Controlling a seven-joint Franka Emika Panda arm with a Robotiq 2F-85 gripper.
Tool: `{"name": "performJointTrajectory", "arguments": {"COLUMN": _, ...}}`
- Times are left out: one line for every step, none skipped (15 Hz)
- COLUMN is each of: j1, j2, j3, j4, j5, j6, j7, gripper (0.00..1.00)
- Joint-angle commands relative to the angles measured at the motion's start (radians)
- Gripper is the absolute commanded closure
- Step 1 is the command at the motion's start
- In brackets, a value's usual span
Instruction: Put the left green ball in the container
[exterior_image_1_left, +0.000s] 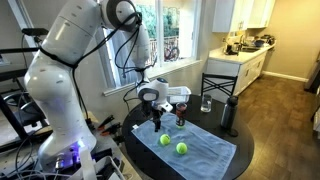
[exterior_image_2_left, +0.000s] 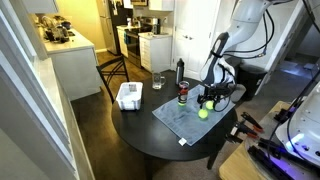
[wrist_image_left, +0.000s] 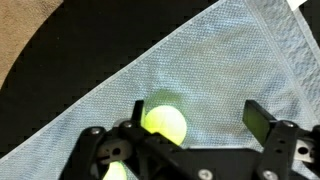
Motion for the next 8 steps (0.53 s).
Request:
{"name": "performJointTrajectory", "arguments": {"j1": -0.006, "j2": 0.128, "j3": -0.021, "j4": 0.091, "j5": -0.035, "j6": 0.049, "j7": 0.053, "gripper": 0.0}}
{"name": "performJointTrajectory", "arguments": {"j1": -0.008, "j2": 0.156, "j3": -0.029, "j4": 0.111, "j5": -0.036, "j6": 0.057, "j7": 0.058, "gripper": 0.0}}
{"name": "performJointTrajectory", "arguments": {"j1": -0.011, "j2": 0.175, "j3": -0.035, "j4": 0.126, "j5": -0.037, "j6": 0.059, "j7": 0.061, "gripper": 0.0}}
{"name": "performJointTrajectory", "arguments": {"j1": -0.013, "j2": 0.194, "j3": -0.04, "j4": 0.139, "j5": -0.037, "j6": 0.066, "j7": 0.062, "gripper": 0.0}}
{"name": "performJointTrajectory", "arguments": {"j1": -0.016, "j2": 0.21, "j3": -0.044, "j4": 0.151, "j5": -0.038, "j6": 0.071, "j7": 0.06, "gripper": 0.0}}
{"name": "performJointTrajectory", "arguments": {"j1": -0.016, "j2": 0.227, "j3": -0.049, "j4": 0.165, "j5": -0.039, "j6": 0.077, "j7": 0.06, "gripper": 0.0}}
{"name": "performJointTrajectory", "arguments": {"j1": -0.021, "j2": 0.242, "j3": -0.05, "j4": 0.179, "j5": -0.038, "j6": 0.082, "j7": 0.059, "gripper": 0.0}}
{"name": "performJointTrajectory", "arguments": {"j1": -0.023, "j2": 0.255, "j3": -0.053, "j4": 0.192, "j5": -0.038, "j6": 0.083, "j7": 0.06, "gripper": 0.0}}
